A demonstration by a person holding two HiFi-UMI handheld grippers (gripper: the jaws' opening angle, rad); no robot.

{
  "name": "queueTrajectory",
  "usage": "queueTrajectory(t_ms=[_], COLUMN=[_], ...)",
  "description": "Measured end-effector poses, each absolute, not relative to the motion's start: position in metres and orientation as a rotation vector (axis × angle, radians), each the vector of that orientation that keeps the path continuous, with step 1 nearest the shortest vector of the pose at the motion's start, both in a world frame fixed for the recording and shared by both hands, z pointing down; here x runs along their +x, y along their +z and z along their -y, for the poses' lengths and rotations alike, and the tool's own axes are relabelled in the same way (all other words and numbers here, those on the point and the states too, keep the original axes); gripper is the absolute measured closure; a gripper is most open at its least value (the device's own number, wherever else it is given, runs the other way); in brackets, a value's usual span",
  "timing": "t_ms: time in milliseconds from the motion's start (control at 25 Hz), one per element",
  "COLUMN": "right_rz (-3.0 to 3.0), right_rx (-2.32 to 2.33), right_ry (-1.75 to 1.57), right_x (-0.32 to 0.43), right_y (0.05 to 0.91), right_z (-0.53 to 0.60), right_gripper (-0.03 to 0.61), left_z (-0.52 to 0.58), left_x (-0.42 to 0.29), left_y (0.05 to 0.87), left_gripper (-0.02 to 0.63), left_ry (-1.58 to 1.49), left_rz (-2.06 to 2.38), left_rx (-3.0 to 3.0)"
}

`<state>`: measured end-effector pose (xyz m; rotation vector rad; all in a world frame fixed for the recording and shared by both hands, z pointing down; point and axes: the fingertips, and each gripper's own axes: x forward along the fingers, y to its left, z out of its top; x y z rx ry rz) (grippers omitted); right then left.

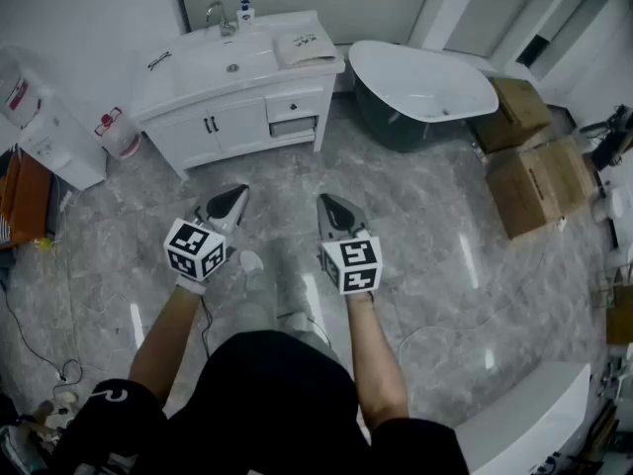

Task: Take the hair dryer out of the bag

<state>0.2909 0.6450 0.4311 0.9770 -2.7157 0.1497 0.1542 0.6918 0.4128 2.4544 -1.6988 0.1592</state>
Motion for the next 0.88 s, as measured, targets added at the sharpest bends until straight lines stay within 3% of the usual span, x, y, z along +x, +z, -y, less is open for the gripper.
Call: queueTrajectory(t_ms=[360, 880], right_rz=[2.701, 2.646], right_rx=[1.018, 1.08], right_ry=[0.182, 0.166], right_x=[0.257, 0.15], right_y=[0.445, 0.437], right_z=[-0.571, -0.401], right_gripper=[0.584, 0.584], left_z=[-0.616, -0.442], left_x=[0.11, 0.006], left_y=[0.431, 0.438], left_gripper=[0.617, 0.617], left_ry=[0.143, 0.121], left_rz=[1.672, 1.549], left_rx=[2.444, 2.5])
